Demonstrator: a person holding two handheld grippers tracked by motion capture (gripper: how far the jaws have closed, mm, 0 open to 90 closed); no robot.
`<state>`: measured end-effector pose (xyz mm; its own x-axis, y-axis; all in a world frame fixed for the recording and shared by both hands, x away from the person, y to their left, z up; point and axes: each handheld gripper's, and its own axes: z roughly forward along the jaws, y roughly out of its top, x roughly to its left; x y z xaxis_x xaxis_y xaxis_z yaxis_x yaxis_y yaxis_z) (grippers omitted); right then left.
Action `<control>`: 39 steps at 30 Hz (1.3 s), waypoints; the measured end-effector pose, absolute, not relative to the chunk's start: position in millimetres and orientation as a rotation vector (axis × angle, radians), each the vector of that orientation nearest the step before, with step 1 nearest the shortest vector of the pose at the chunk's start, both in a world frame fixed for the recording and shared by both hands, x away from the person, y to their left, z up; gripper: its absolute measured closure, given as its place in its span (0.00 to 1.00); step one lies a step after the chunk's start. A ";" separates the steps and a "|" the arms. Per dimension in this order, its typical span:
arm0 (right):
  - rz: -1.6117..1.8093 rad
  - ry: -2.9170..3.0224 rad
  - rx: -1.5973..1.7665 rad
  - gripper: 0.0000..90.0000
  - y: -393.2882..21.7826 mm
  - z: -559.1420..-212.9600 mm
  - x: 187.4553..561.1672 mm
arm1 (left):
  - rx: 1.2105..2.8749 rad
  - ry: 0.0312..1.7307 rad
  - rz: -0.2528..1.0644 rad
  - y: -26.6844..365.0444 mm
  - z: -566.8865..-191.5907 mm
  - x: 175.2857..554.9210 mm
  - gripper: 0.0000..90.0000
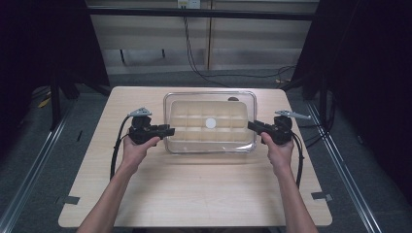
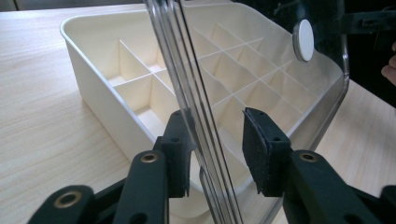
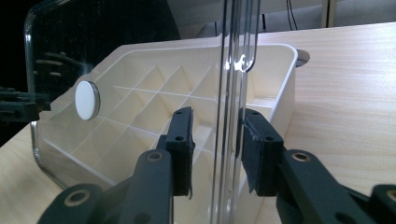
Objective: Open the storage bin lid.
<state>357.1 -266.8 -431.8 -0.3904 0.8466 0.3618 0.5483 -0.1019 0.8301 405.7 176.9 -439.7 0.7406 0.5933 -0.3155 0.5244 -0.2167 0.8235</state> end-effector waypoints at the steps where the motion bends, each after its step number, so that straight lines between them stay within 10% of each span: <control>1: 1.489 1.886 1.536 0.75 -266.8 -431.8 357.1 | 1.874 0.862 0.081 176.9 -439.7 405.7 0.73; 39: 1.530 1.889 1.497 0.77 -266.6 -424.5 343.2 | 1.857 0.846 0.120 181.8 -428.1 388.3 0.79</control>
<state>343.2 -266.6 -424.5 -0.4203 0.8314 0.3635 0.5284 -0.1013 0.8429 388.3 181.8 -428.1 0.7458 0.5995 -0.2907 0.4949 -0.2064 0.8441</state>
